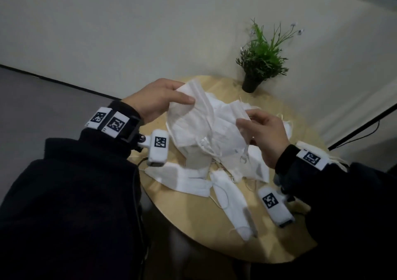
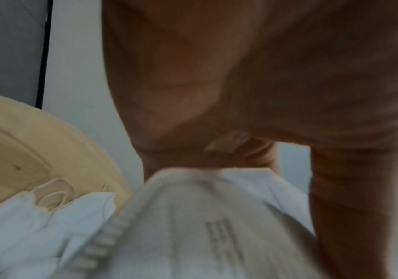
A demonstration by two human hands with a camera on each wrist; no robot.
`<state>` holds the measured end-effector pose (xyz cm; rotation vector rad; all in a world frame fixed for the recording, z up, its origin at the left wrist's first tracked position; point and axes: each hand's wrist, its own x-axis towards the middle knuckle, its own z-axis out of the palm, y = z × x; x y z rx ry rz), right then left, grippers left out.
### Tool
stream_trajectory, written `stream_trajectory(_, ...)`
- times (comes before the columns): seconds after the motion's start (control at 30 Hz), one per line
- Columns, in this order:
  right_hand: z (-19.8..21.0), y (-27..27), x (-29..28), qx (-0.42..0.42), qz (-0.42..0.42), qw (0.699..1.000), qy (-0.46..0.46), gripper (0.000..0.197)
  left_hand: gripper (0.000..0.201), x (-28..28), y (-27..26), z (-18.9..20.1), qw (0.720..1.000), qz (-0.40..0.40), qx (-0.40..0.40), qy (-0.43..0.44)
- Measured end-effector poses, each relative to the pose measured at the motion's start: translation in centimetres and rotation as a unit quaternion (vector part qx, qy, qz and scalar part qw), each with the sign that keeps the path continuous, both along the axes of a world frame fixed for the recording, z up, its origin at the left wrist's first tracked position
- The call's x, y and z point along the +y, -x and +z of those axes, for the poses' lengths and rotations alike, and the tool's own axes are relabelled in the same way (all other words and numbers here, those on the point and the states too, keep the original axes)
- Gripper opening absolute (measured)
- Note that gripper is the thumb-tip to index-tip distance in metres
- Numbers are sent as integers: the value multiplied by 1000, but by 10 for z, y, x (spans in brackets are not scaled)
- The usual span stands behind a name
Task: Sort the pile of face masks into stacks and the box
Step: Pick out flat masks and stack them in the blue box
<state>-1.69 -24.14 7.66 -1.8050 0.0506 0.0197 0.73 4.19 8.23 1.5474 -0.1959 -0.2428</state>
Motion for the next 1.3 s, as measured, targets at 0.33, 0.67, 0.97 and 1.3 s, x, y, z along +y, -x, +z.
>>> stream_trajectory(0.33, -9, 31, 33, -32, 39, 987, -153, 20, 22, -49, 37, -18, 997, -18, -67, -31)
stream_trajectory(0.67, -56, 48, -47, 145, 60, 978, -138, 22, 38, -108, 21, -34, 987, 65, -110, -94)
stream_trajectory(0.97, -29, 48, -126, 123, -29, 911, -392, 29, 44, -156, 12, -52, 990, -23, -80, -110)
stream_trajectory(1.3, -27, 61, -217, -62, -112, 989, -80, 11, 16, -245, 10, -11, 946, -53, -237, -217)
